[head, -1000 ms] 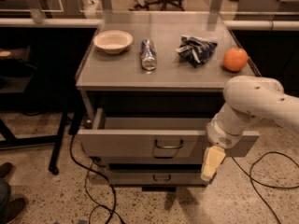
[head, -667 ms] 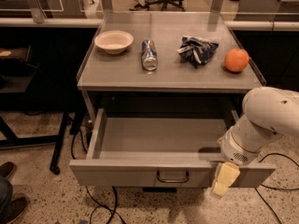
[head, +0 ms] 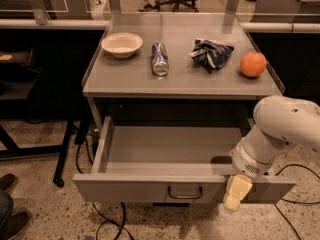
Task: Open top drawer
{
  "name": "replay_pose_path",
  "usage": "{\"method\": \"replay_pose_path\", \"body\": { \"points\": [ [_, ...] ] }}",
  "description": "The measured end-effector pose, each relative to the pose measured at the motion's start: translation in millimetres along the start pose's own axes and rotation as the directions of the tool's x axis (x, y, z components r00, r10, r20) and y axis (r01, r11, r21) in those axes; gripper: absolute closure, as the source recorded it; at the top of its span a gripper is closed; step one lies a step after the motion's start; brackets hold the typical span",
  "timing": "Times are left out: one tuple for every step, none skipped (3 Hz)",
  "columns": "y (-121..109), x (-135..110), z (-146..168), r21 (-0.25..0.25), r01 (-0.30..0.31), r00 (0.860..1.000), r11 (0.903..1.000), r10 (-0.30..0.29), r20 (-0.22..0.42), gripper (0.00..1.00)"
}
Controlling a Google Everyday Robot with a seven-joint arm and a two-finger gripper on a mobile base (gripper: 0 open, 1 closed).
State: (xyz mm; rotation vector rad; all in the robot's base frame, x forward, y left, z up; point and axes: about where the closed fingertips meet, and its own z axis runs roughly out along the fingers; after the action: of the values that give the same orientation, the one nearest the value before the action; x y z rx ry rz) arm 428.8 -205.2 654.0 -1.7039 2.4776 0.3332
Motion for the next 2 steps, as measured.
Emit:
{"method": "replay_pose_path", "body": {
  "points": [
    [16.4, 20.1, 9.9, -0.036, -0.030, 0.999, 0.9989, 0.029, -0.014, 0.00],
    [34.2, 43.9, 6.6, -0.054, -0.089, 0.996, 0.9945, 0.089, -0.005, 0.00]
  ]
}}
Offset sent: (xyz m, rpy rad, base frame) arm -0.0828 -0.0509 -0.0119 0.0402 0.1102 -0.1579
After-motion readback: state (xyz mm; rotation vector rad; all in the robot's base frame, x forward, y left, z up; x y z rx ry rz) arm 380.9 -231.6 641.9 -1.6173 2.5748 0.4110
